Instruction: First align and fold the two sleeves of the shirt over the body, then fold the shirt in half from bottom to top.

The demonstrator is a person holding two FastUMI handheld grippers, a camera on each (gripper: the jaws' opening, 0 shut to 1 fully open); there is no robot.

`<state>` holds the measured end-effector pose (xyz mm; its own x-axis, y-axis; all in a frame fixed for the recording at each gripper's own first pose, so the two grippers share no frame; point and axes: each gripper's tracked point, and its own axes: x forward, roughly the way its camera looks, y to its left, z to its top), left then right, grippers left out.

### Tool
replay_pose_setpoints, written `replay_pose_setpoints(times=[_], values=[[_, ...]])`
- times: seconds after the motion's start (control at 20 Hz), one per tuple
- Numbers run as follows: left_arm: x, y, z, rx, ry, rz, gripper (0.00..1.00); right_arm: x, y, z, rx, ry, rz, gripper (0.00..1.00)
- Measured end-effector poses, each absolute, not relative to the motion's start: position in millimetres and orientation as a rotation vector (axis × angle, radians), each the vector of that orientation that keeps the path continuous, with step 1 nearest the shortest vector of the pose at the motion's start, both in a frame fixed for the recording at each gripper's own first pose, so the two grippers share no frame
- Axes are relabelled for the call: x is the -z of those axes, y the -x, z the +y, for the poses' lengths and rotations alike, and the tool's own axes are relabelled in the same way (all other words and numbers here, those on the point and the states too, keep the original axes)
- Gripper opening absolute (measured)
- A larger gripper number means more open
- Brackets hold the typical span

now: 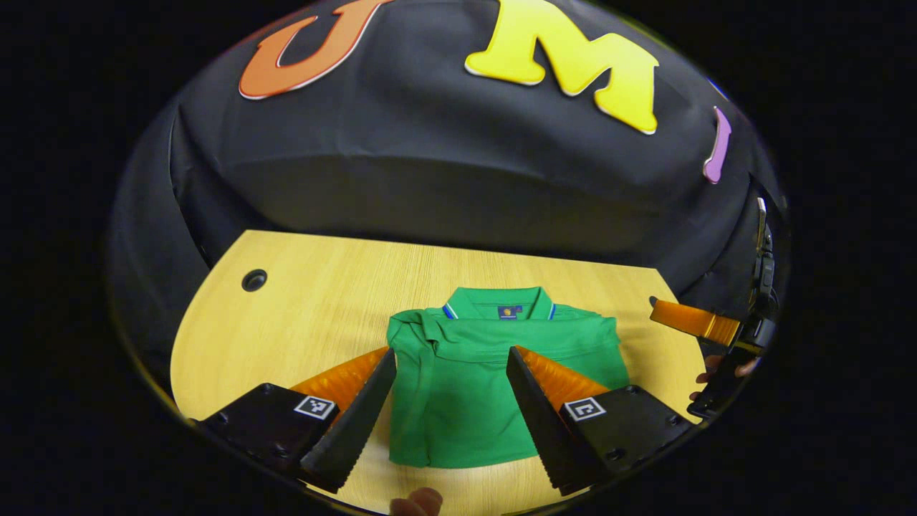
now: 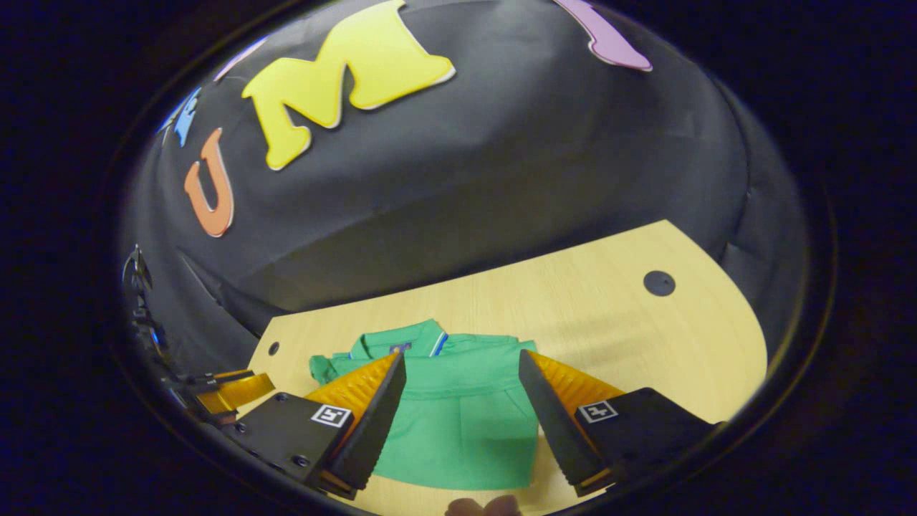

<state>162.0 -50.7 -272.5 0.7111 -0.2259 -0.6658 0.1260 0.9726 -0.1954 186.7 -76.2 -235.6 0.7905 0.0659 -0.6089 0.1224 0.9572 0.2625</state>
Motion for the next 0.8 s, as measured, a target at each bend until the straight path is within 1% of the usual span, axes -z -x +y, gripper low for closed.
replay_pose_setpoints(times=[0.05,0.1,0.3,0.45,0.7,0.75,0.8], values=[[256,-153,-53,0.202,0.130,0.725,1.00,222,-176,-75,0.033,-0.270,0.632,0.93],[241,-145,-54,0.205,0.118,0.693,1.00,207,-164,-73,0.031,-0.245,0.605,0.98],[182,-96,-64,0.267,0.090,0.609,0.99,156,-112,-62,0.023,-0.170,0.499,0.98],[148,-61,-63,0.270,0.053,0.536,1.00,122,-81,-48,0.003,-0.162,0.441,0.98],[92,-27,-54,0.240,0.062,0.349,0.99,65,-38,-28,-0.012,-0.131,0.326,0.98],[84,-23,-55,0.239,0.067,0.316,0.99,55,-30,-24,-0.006,-0.131,0.307,0.93],[78,-17,-54,0.243,0.075,0.293,0.99,46,-19,-15,-0.014,-0.137,0.292,0.98]])
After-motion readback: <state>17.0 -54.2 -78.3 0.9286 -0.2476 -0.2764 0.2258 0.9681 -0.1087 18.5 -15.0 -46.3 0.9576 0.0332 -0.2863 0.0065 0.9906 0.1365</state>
